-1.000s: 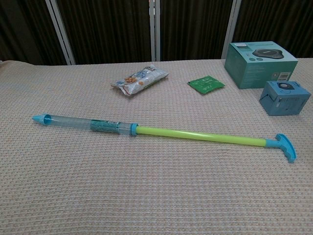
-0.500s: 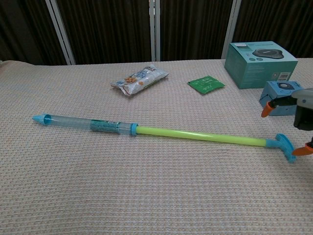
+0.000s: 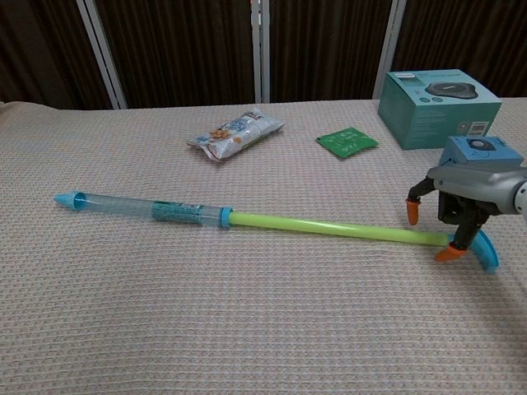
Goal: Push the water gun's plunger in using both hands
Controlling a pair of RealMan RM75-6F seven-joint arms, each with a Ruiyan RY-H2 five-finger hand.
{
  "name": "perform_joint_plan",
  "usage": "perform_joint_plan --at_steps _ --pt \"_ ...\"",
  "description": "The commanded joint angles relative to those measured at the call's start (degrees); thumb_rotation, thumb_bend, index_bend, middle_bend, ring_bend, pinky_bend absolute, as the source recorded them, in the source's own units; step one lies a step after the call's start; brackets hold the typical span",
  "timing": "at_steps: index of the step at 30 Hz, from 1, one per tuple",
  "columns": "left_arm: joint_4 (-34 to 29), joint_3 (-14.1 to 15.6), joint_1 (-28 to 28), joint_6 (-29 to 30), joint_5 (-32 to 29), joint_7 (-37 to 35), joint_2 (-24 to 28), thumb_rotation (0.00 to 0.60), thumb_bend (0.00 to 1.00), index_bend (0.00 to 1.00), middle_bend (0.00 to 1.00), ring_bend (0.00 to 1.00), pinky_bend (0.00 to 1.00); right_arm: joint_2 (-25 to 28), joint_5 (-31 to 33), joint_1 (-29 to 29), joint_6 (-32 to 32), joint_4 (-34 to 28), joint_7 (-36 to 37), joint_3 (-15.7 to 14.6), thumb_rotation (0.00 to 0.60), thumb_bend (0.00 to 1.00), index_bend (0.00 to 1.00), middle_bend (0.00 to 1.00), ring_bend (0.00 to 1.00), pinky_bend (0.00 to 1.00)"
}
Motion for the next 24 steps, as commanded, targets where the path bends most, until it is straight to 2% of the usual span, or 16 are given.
perform_joint_plan --at_steps 1,14,18,24 --pt "0.0 0.0 0.0 -0.1 0.0 0.1 -0.1 0.600 0.00 0.00 0.00 0.00 0.00 -1.1 0.4 0.5 0.7 1.2 -0.6 -0.5 0.600 0.00 0.47 1.00 1.00 1.00" --pt "0.2 -0.1 -0.2 -0.4 -0.4 -0.2 0.0 0.600 0.00 0.00 0.00 0.00 0.00 -2.6 1.7 1.1 2.5 3.3 -2.0 -1.9 0.600 0.11 0.52 1.00 1.00 1.00" --pt "0.2 -0.1 -0.3 -0.6 -0.4 -0.2 -0.1 0.600 0.00 0.00 0.00 0.00 0.00 -2.9 1.8 1.2 2.7 3.9 -1.8 -2.2 0.600 0.24 0.60 1.00 1.00 1.00" --pt "0.5 -0.1 -0.7 -1.5 -0.9 0.4 -0.5 0.600 0.00 0.00 0.00 0.00 0.00 -2.6 0.7 1.2 3.2 3.2 -0.8 -2.4 0.600 0.34 0.69 1.00 1.00 1.00"
